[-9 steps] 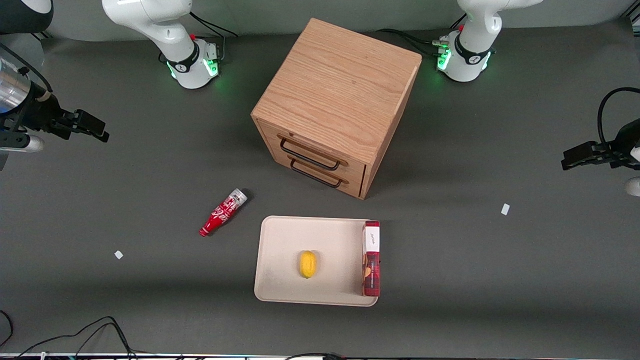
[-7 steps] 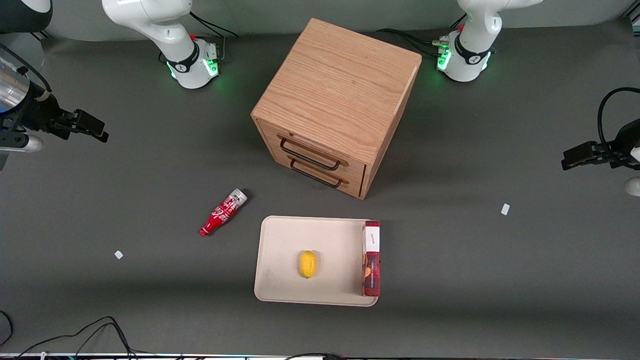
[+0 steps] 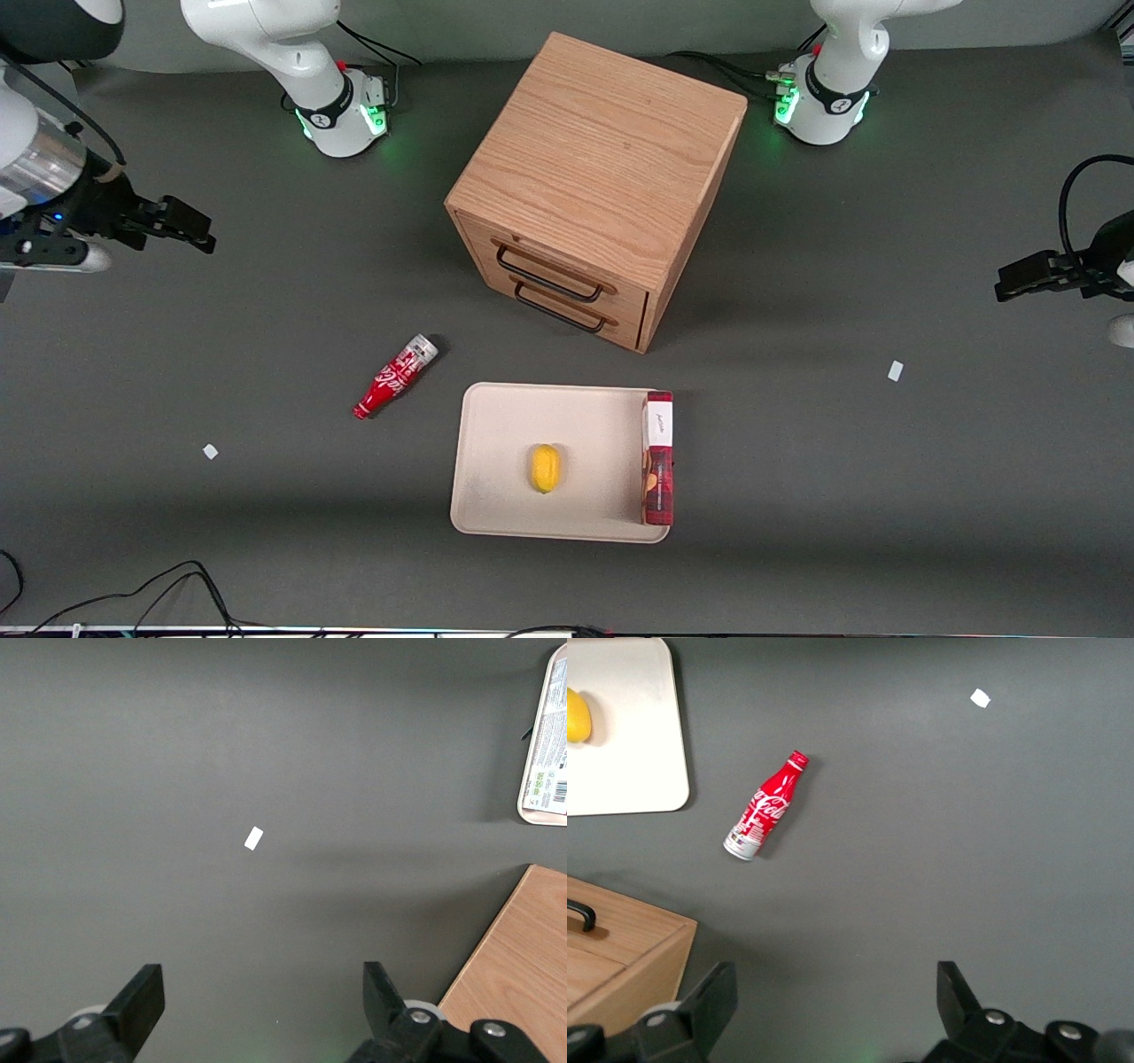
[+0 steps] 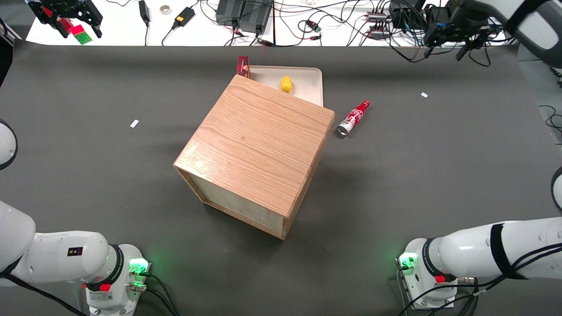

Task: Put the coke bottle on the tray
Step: 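Move the right gripper down over the lying red Coca-Cola bottle, then close the right gripper around the bottle's body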

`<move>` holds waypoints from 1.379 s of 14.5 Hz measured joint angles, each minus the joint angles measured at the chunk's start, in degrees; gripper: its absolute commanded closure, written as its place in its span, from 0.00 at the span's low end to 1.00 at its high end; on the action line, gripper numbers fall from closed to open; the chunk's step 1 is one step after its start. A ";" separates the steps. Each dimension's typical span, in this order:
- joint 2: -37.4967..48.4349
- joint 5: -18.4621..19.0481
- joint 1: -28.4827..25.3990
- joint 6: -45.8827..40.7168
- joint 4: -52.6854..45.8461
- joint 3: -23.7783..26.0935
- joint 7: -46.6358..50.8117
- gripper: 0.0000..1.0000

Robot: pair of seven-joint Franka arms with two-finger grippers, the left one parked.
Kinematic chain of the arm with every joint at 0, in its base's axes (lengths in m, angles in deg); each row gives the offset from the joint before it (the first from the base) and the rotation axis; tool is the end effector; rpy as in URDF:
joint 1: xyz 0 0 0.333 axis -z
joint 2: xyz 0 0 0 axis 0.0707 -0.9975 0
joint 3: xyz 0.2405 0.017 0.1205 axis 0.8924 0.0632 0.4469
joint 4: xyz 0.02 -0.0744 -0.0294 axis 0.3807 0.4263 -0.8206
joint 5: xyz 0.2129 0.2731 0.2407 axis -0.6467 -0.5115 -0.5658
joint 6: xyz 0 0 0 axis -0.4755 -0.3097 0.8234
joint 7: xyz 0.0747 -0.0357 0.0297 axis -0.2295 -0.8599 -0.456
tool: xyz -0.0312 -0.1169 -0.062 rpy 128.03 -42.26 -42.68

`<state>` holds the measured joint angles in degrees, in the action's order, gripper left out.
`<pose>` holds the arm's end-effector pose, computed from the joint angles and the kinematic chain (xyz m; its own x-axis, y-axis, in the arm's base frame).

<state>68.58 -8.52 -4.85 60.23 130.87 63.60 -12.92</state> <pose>0.5555 0.0572 0.5124 0.9894 -0.1367 -0.0497 -0.1364 -0.9906 0.0093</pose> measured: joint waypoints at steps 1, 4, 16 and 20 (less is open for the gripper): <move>-1.02 0.00 -0.08 0.20 -0.26 1.48 3.16 0.00; -5.08 -0.01 -0.33 3.88 0.07 4.85 13.15 0.00; -17.48 -0.01 -0.35 37.32 17.35 10.35 34.59 0.00; -25.43 -0.01 -0.35 46.76 17.33 10.34 36.24 0.00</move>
<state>43.16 -8.53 -5.20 106.99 148.20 73.93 23.32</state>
